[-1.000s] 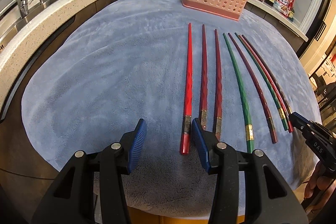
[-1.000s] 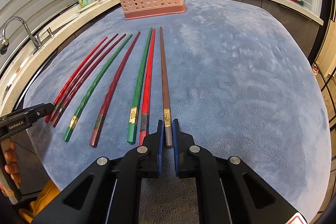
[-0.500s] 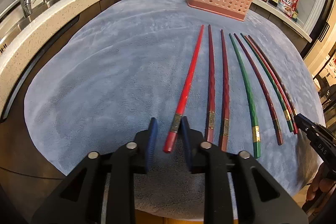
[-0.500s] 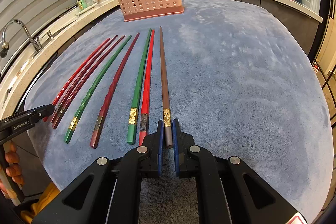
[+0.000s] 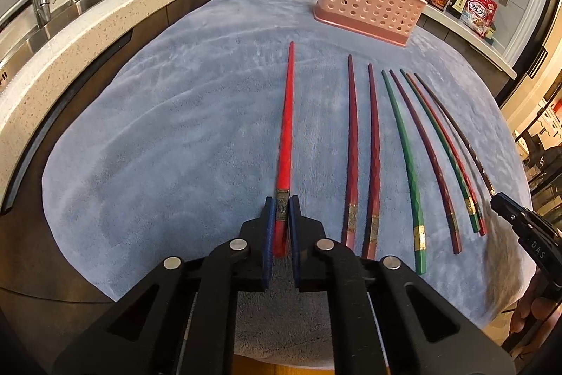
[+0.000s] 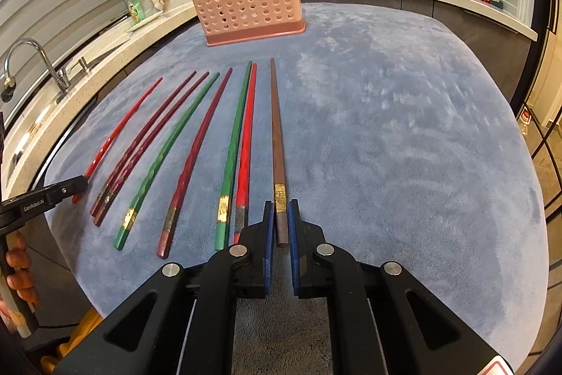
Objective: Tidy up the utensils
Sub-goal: 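Grasp a red chopstick with the left tool while the right tool grasps the brown chopstick, then carry both chopsticks up into the pink holder while both tools open, then bring both open tools back down to the remaining chopsticks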
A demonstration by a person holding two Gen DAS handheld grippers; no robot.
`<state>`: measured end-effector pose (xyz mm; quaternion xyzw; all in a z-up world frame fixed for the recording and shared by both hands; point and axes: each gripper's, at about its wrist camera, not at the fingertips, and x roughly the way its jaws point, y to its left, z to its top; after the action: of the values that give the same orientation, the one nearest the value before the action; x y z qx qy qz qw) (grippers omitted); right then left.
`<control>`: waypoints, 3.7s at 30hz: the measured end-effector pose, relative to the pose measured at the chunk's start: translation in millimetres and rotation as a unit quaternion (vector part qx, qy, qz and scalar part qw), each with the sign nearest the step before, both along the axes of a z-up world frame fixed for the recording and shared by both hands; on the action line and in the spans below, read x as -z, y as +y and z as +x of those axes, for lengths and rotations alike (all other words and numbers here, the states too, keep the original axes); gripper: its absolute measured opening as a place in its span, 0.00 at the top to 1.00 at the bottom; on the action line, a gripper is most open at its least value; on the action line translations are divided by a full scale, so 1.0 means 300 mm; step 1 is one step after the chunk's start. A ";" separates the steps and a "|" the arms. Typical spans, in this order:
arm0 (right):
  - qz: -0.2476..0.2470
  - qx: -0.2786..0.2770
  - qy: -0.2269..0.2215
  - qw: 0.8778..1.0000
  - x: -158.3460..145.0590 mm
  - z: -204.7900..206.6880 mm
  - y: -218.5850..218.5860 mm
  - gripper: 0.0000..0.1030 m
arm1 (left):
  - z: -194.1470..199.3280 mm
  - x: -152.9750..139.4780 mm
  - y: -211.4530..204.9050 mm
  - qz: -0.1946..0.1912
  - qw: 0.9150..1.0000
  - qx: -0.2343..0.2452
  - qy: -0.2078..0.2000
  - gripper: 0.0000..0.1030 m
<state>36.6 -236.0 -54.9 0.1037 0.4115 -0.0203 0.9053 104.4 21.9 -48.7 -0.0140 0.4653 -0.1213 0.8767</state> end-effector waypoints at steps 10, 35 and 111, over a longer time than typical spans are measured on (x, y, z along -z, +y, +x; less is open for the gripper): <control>-0.008 0.005 -0.054 0.999 -0.194 0.044 -0.036 0.93 | 0.039 -0.155 0.020 -0.021 0.999 -0.002 -0.040 0.93; -0.019 0.017 -0.187 0.982 -0.642 0.359 -0.155 0.93 | 0.386 -0.621 -0.089 -0.042 0.985 0.009 -0.167 0.93; 0.016 -0.011 -0.169 0.985 -0.556 0.260 -0.117 0.71 | 0.306 -0.578 -0.140 -0.007 0.979 0.009 -0.204 0.46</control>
<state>114.6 -271.2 112.0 0.1157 0.2536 0.0139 0.9603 196.3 -20.2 124.7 0.0095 0.2765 -0.1329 0.9517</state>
